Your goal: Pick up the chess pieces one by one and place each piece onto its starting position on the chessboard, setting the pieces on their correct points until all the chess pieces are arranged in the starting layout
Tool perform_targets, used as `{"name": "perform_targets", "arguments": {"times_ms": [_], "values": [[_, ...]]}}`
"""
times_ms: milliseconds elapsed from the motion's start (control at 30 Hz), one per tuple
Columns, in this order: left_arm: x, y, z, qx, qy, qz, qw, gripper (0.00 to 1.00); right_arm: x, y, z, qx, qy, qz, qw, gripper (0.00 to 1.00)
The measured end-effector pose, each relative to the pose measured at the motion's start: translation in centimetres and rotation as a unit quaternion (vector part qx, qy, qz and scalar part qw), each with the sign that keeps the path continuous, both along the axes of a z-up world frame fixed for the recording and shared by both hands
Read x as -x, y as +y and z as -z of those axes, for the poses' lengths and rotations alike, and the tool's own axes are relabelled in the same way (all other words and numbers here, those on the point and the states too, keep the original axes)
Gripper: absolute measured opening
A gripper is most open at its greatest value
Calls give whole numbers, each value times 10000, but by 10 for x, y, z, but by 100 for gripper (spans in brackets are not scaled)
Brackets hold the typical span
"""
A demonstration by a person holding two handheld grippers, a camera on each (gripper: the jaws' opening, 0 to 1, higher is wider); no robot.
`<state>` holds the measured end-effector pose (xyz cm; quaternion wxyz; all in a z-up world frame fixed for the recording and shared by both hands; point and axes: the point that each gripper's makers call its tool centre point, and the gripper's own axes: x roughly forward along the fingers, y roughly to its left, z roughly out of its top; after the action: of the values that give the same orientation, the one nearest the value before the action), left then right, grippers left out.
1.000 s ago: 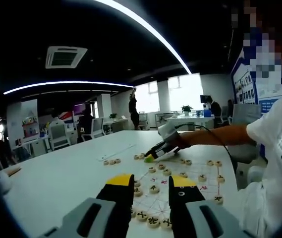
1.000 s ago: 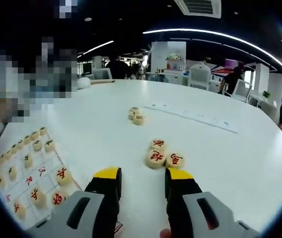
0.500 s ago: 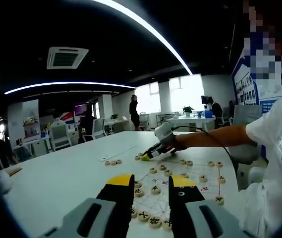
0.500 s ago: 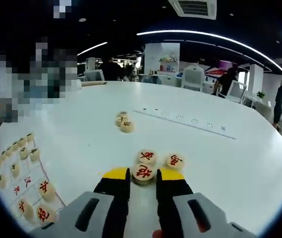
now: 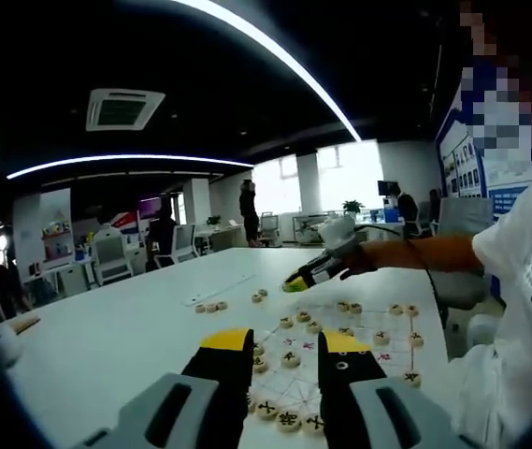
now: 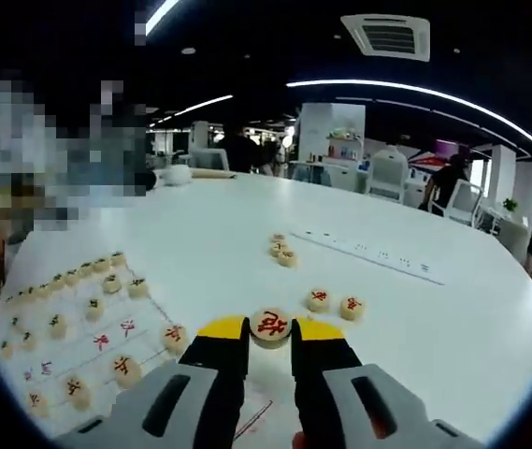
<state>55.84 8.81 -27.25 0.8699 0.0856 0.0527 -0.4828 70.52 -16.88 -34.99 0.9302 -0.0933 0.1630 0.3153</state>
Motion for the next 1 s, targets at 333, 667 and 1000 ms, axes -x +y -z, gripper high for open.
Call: {"name": "perform_targets", "arguments": {"times_ms": [333, 667, 1000], "values": [[2, -2, 3, -37, 29, 35, 10000, 29, 99, 20, -5, 20, -89, -1120, 9937, 19], [4, -8, 12, -136, 147, 160, 9997, 29, 170, 29, 3, 144, -12, -1908, 9815, 19], [8, -10, 13, -175, 159, 266, 9994, 30, 205, 42, 14, 393, 115, -2463, 9683, 19]]}}
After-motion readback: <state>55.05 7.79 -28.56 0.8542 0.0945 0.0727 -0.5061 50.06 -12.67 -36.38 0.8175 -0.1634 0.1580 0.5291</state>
